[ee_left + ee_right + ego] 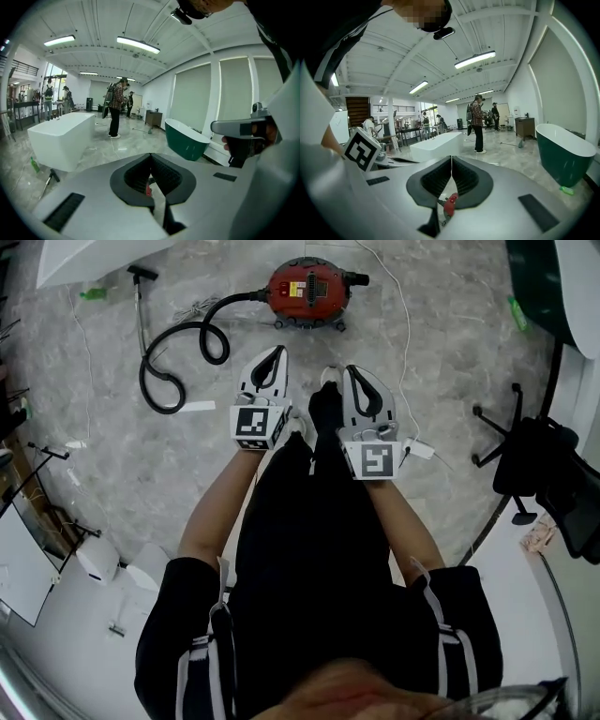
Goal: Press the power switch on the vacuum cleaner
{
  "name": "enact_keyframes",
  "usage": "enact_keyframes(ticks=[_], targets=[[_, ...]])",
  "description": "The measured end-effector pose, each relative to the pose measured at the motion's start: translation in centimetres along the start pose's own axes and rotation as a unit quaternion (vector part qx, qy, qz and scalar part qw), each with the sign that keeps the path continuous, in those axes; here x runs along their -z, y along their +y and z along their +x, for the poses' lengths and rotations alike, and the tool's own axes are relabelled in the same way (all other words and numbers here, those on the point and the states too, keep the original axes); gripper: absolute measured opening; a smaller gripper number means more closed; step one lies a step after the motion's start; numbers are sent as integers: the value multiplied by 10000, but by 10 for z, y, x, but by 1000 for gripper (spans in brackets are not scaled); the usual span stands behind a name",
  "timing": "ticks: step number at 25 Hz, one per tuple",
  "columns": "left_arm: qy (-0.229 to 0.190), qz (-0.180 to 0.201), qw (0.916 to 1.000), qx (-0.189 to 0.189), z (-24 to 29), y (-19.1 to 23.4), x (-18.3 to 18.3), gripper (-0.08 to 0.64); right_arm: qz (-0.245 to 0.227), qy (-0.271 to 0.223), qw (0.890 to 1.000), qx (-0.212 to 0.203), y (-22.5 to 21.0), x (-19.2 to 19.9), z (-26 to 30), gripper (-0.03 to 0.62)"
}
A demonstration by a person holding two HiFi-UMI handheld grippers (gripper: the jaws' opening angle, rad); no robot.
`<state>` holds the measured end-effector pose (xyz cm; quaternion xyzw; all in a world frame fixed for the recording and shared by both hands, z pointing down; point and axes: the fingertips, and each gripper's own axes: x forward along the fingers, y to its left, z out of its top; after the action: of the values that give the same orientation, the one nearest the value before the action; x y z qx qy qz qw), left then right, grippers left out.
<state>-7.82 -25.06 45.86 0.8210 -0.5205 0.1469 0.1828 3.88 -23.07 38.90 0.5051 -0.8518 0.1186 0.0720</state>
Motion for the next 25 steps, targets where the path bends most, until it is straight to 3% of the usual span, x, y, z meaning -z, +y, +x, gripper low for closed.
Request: enact_keyframes(ticks=[4, 9, 13, 16, 25], targets=[[101, -44, 9999, -124, 54, 28, 22, 11, 119, -81, 9997, -204, -2, 11, 33, 20], [659, 54, 9973, -312, 118, 56, 89, 11, 604, 208, 9979, -124, -18, 50, 40, 20], [829, 111, 9957, -389, 153, 76, 128, 11, -20, 301, 9995, -79, -28, 81, 37, 20], [889, -74, 9950, -457, 170, 90, 147, 11, -423, 223, 9986, -234, -29, 90, 45, 20], [947, -257, 9936, -562, 211, 121, 194, 11, -112, -54, 9993, -348, -50, 112, 117, 20]])
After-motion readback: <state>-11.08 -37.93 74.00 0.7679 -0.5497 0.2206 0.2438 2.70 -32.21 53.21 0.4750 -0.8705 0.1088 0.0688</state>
